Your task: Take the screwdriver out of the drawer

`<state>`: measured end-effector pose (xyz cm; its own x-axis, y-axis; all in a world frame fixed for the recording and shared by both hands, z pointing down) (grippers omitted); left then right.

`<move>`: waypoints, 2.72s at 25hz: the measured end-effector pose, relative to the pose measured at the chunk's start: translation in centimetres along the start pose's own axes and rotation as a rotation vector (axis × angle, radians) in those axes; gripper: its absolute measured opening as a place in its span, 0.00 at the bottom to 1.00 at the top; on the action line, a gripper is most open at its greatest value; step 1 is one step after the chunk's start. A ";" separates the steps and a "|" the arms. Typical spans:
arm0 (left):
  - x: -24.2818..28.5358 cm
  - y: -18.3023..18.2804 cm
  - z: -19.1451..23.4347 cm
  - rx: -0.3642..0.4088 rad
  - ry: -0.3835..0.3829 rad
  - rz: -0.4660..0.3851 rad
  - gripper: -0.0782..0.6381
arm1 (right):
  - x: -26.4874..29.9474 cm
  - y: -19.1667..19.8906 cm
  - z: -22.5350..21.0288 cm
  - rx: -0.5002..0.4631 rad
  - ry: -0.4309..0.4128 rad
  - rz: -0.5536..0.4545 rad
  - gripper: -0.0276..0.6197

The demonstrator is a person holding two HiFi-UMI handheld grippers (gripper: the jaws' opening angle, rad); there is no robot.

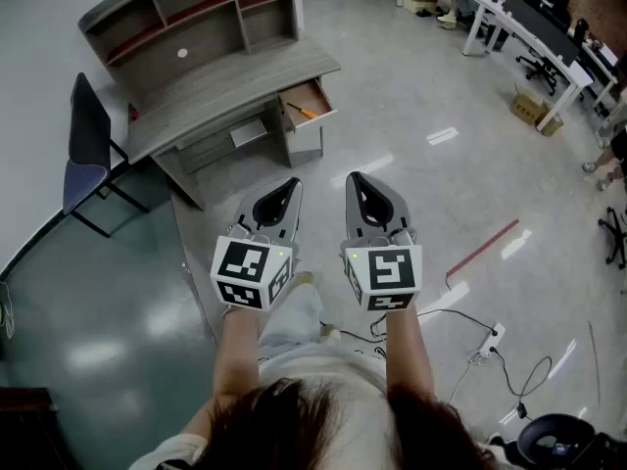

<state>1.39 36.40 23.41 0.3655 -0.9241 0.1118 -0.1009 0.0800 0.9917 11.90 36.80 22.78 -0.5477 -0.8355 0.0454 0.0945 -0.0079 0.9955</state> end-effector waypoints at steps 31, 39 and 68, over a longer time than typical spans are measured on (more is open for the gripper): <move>20.6 -0.3 15.9 -0.055 0.055 0.004 0.13 | 24.3 0.3 -7.3 -0.053 0.037 0.056 0.09; 23.8 1.5 18.6 -0.091 0.038 0.042 0.13 | 28.4 1.7 -8.6 -0.087 0.043 0.103 0.09; 47.8 6.5 23.3 -0.120 -0.116 0.165 0.13 | 48.1 11.9 -24.2 -0.045 -0.237 0.275 0.09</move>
<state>-3.34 -15.92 33.74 0.2433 -0.9311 0.2718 -0.0374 0.2710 0.9619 6.86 -16.76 34.76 -0.6739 -0.6590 0.3340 0.2984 0.1708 0.9390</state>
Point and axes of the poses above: the fingertips, and each gripper's own axes: x forward along the fingers, z to its left, y out of its underside, the point moved 2 cm from there along -x, backward along the fingers, and after that the axes turned 13 degrees about -y, right-handed, at the moved point
